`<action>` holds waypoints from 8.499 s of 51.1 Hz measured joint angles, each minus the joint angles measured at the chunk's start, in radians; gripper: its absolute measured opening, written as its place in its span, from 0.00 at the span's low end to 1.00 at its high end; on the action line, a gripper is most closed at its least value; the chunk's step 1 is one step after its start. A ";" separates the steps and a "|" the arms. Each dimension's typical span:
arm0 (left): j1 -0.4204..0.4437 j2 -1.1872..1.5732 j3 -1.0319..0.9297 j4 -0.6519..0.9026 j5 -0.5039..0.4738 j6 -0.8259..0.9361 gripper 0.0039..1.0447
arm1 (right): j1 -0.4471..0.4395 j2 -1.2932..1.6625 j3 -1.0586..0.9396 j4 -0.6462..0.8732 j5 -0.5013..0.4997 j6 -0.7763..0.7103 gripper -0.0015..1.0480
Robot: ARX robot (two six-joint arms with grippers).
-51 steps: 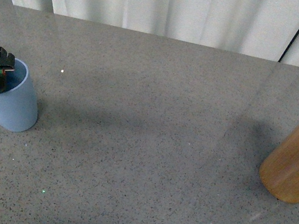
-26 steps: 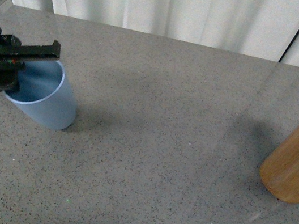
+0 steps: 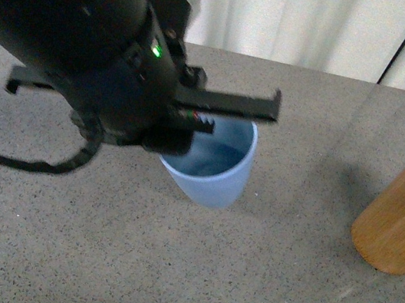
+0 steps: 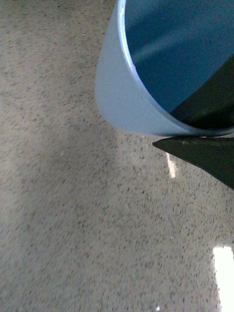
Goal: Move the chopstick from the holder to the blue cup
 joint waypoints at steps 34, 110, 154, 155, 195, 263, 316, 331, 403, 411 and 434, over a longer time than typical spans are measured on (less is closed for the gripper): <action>-0.045 0.192 0.068 0.037 -0.071 -0.045 0.15 | 0.000 0.000 0.000 0.000 0.000 0.000 0.90; 0.359 -0.724 -0.768 1.035 -0.087 0.441 0.29 | 0.000 0.000 0.000 0.000 -0.001 0.000 0.90; 0.582 -1.310 -0.989 0.693 0.139 0.453 0.03 | 0.000 0.000 0.000 0.000 0.000 0.000 0.90; 0.582 -1.320 -0.989 0.683 0.139 0.453 0.03 | 0.000 0.000 0.000 0.000 0.000 0.000 0.90; 0.582 -1.567 -0.989 0.440 0.139 0.453 0.03 | 0.000 0.000 0.000 0.000 0.000 0.000 0.90; 0.582 -1.742 -0.988 0.259 0.140 0.456 0.94 | -0.065 1.651 0.430 0.815 -0.259 -0.143 0.90; 0.582 -1.742 -0.988 0.259 0.140 0.456 0.94 | 0.053 1.607 0.577 0.768 -0.173 -0.118 0.02; 0.582 -1.742 -0.988 0.259 0.140 0.456 0.94 | 0.188 1.395 0.675 0.732 -0.153 -0.126 0.02; 0.582 -1.742 -0.988 0.259 0.140 0.456 0.94 | 0.593 1.791 0.662 0.978 0.010 0.043 0.02; 0.582 -1.742 -0.988 0.259 0.140 0.456 0.94 | 0.594 1.794 0.659 0.966 0.025 0.054 0.30; 0.582 -1.742 -0.988 0.259 0.140 0.456 0.94 | 0.469 1.391 0.588 0.712 0.151 0.065 0.92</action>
